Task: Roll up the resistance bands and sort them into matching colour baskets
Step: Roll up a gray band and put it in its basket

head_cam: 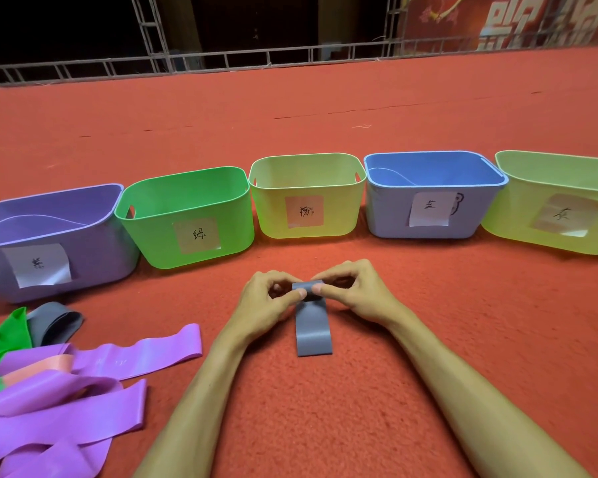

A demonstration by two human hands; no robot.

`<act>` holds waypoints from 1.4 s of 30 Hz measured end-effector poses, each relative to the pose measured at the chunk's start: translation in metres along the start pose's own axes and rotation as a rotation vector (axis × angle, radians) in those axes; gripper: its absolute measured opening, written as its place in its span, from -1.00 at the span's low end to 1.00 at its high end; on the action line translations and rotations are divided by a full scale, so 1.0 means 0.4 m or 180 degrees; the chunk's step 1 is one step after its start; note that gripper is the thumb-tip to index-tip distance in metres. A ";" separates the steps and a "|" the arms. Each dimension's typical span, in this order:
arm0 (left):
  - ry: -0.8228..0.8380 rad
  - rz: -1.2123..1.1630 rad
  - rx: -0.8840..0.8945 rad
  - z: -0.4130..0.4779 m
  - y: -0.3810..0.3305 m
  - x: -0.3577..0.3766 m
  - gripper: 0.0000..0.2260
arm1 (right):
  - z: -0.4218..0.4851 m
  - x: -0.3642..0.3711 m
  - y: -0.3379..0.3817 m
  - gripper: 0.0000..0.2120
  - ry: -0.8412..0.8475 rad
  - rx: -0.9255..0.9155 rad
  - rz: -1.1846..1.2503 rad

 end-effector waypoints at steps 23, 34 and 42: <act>0.0359 -0.0449 0.0027 0.000 -0.004 0.014 -0.79 | 0.000 -0.001 -0.006 -0.82 0.0059 0.0008 0.0053; 0.0212 -0.0724 0.0246 -0.016 -0.031 0.001 -0.78 | 0.001 0.008 -0.009 -0.88 0.0220 0.0270 -0.0174; 0.0368 -0.0493 0.0017 -0.004 -0.003 0.011 -0.77 | -0.002 0.002 -0.006 -0.78 0.0166 0.0139 0.0097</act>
Point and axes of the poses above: each hand's wrist, its own z-axis towards the middle knuckle, its own x-axis out of the palm, y = z × x, the point moved 6 cm from there along z, towards the middle knuckle, and after that the axes turned 14 degrees about y, right-handed, at the moved point
